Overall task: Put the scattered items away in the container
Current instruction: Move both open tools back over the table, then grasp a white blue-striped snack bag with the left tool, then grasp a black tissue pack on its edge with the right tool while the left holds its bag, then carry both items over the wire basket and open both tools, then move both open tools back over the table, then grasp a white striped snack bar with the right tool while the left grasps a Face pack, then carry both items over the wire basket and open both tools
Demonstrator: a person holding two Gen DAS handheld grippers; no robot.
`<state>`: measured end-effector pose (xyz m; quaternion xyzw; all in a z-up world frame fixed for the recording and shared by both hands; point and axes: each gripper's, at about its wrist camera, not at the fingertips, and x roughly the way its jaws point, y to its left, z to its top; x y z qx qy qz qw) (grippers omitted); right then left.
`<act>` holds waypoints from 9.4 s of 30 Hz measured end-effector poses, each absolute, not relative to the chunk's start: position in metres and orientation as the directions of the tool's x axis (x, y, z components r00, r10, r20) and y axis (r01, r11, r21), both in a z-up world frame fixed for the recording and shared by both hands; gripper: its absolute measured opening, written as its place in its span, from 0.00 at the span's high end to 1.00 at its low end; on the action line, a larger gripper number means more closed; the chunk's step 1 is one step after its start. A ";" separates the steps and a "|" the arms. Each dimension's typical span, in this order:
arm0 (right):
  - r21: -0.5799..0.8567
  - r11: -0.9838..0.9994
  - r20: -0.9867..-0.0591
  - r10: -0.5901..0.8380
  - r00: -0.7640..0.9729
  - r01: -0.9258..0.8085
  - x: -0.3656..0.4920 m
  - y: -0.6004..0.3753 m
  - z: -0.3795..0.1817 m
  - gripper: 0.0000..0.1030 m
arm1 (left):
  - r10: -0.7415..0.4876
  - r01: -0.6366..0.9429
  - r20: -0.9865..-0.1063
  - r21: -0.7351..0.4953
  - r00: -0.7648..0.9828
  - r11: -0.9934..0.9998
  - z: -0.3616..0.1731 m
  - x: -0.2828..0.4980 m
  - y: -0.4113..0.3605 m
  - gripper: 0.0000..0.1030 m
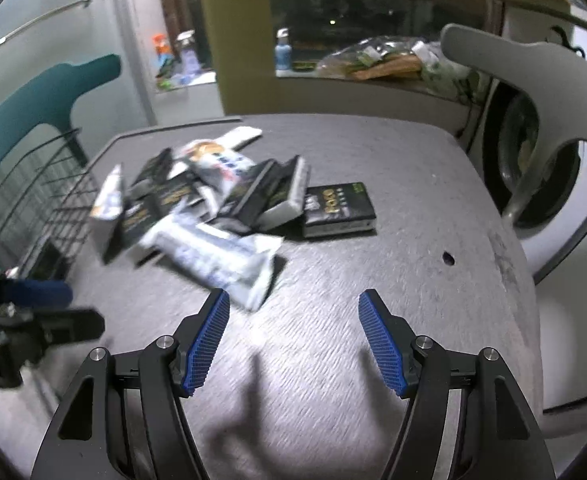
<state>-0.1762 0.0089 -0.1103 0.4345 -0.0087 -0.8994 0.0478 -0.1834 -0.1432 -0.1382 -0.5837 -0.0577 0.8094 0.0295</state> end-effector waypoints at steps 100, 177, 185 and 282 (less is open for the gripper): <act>0.393 -0.917 -0.762 -0.368 -0.533 0.071 -0.266 -0.017 -0.133 0.81 | 0.157 0.070 -0.960 -0.178 -0.234 -0.982 -0.190 -0.227 -0.188 0.63; 0.323 -0.824 -0.661 -0.548 -0.513 0.465 -0.118 -0.194 -0.004 0.63 | -0.022 0.231 -0.860 -0.111 -0.510 -0.967 -0.035 -0.132 -0.310 0.42; 0.308 -0.856 -0.665 -0.506 -0.550 0.415 -0.128 -0.162 0.005 0.63 | 0.009 0.203 -0.871 -0.125 -0.492 -0.971 -0.037 -0.136 -0.296 0.42; 0.220 -0.966 -0.808 -0.257 -0.530 0.133 -0.179 0.004 -0.127 0.79 | 0.189 -0.002 -0.953 -0.194 -0.237 -0.981 -0.191 -0.219 -0.161 0.42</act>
